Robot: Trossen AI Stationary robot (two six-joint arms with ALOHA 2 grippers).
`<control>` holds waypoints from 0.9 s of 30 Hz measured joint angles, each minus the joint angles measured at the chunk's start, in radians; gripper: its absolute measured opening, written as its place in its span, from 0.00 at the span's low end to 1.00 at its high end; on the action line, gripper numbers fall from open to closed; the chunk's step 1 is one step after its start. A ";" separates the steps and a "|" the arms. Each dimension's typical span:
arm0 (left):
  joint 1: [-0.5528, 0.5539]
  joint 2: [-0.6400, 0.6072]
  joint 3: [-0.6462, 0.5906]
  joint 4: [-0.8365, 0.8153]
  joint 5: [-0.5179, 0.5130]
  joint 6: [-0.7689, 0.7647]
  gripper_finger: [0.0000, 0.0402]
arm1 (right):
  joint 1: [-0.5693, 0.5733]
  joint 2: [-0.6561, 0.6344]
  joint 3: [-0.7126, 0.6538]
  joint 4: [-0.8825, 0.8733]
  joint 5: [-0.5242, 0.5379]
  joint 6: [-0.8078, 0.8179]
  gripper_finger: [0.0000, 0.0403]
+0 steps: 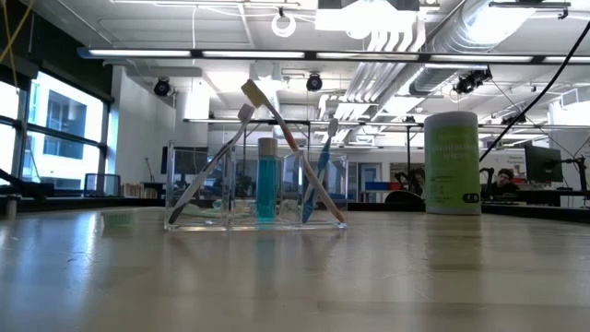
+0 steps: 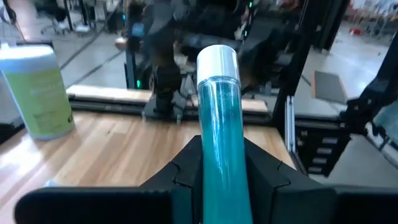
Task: Pick & Place toothbrushing station
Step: Put the blue mouthwash into the transparent organizer
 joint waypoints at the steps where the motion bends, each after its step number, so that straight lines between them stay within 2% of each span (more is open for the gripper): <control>1: 0.004 0.003 0.000 0.011 -0.003 0.010 0.17 | -0.013 0.000 0.001 -0.002 -0.045 0.024 0.76; 4: 0.008 0.029 0.000 0.055 -0.015 0.036 0.17 | -0.044 0.005 0.002 -0.012 -0.206 0.087 0.77; 6: 0.009 0.046 0.000 0.085 -0.023 0.055 0.17 | -0.057 0.006 0.002 -0.005 -0.266 0.089 0.77; 12: 0.014 0.094 0.000 0.193 -0.048 0.131 0.17 | -0.079 0.006 0.002 -0.002 -0.231 0.090 0.75; 19: 0.046 0.121 0.000 0.238 -0.050 0.138 0.17 | -0.100 0.006 0.002 0.004 -0.233 0.093 0.71; 27: 0.077 0.121 0.000 0.246 -0.041 0.141 0.17 | -0.138 0.006 0.002 0.003 -0.306 0.094 0.60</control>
